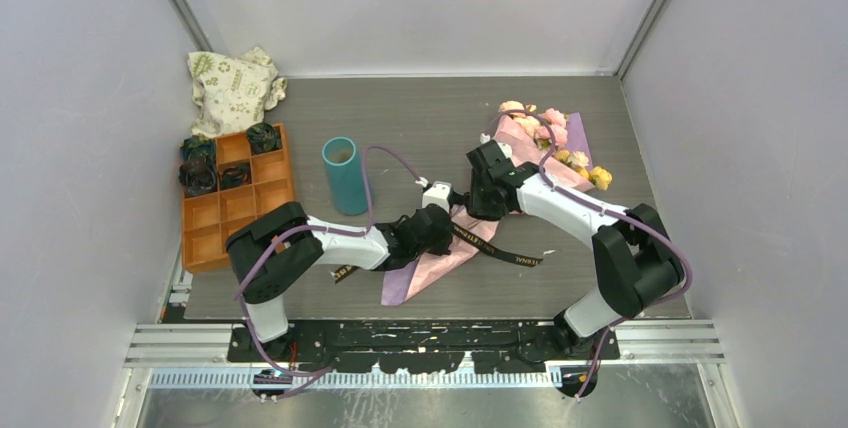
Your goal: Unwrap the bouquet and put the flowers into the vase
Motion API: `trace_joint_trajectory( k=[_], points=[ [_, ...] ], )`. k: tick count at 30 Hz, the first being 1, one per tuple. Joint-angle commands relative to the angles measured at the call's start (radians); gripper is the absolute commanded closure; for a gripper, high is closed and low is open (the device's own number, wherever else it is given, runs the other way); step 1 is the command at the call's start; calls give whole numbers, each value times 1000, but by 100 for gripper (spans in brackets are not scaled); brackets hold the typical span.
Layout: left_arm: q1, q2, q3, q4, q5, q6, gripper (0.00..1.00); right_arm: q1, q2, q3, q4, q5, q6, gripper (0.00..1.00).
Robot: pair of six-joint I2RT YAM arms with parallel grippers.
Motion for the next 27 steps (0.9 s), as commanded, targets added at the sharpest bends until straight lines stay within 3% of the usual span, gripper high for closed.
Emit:
trace_joint_trajectory(
  k=[1, 7, 18, 27],
  points=[
    [4, 37, -33, -120, 4, 6, 99, 7, -4, 8, 48, -24, 25, 61],
    [3, 21, -42, -124, -6, 6, 99, 8, 54, 20, 58, -43, 42, 62],
    [4, 41, -26, -124, 6, 9, 99, 18, -101, 8, 29, -10, 53, 61],
    [3, 37, -33, -121, 2, 8, 99, 43, -82, -11, 45, -27, 50, 59]
  ],
)
